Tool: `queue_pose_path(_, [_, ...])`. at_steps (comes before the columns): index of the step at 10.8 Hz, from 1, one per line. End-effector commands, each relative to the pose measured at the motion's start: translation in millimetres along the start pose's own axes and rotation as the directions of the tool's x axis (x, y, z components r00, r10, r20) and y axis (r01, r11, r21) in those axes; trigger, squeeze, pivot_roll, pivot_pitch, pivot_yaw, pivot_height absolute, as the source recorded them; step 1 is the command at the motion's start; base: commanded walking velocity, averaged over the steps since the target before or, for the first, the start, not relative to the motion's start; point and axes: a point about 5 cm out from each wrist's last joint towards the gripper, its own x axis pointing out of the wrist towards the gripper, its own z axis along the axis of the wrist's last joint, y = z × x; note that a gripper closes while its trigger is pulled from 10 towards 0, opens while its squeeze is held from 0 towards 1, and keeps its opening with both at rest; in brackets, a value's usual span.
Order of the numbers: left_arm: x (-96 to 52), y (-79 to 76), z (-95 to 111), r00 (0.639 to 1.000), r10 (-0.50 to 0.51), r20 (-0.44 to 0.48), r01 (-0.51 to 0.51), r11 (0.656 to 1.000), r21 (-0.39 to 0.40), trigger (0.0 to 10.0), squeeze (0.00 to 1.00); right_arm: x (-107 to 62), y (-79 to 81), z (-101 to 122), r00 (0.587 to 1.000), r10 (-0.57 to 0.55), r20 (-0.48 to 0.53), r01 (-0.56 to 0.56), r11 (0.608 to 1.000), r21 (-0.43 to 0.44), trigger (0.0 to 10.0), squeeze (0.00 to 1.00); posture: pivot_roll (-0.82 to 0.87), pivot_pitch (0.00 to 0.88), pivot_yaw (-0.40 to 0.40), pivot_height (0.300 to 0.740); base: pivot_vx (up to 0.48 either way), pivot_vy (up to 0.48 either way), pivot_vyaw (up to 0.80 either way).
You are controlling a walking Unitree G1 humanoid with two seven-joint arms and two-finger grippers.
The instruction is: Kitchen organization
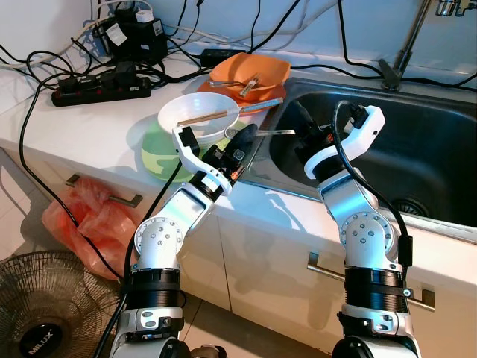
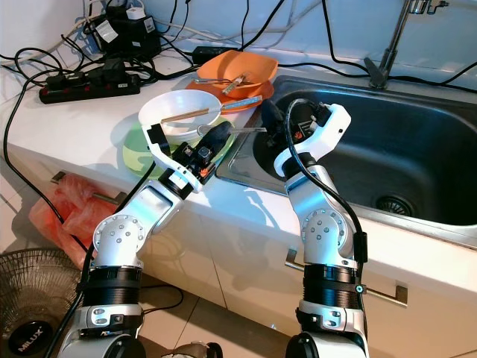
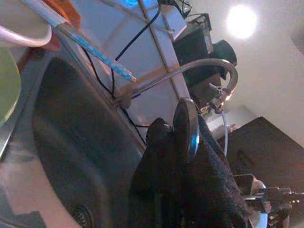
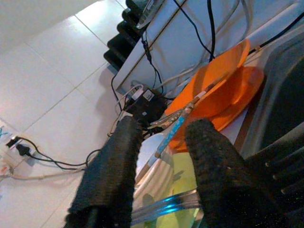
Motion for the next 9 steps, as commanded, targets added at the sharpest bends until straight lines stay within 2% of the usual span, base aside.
queue_pose_path(1, [0.7,-4.4,0.4,0.999,-0.033,-0.009,0.033,0.999,-0.001,0.0,0.00,5.1,5.6,2.5,1.000,0.020,0.011,-0.020,1.000,0.018,0.0,0.00,0.05,0.021,0.091,0.740,0.000,0.000,0.00])
queue_pose_path(8, [-0.5,-1.7,-1.7,0.999,-0.016,-0.035,0.015,1.000,-0.002,0.0,0.00,3.2,2.4,3.9,1.000,0.001,0.025,-0.001,1.000,0.004,0.0,0.00,0.05,0.031,0.095,0.740,0.000,0.000,0.00])
queue_pose_path(9, [-0.4,0.1,-3.4,0.999,-0.005,-0.042,0.005,1.000,-0.001,0.8,0.00,2.9,1.8,4.9,1.000,-0.002,0.030,0.002,1.000,0.002,0.0,0.00,0.05,0.031,0.095,0.740,0.000,0.000,0.00])
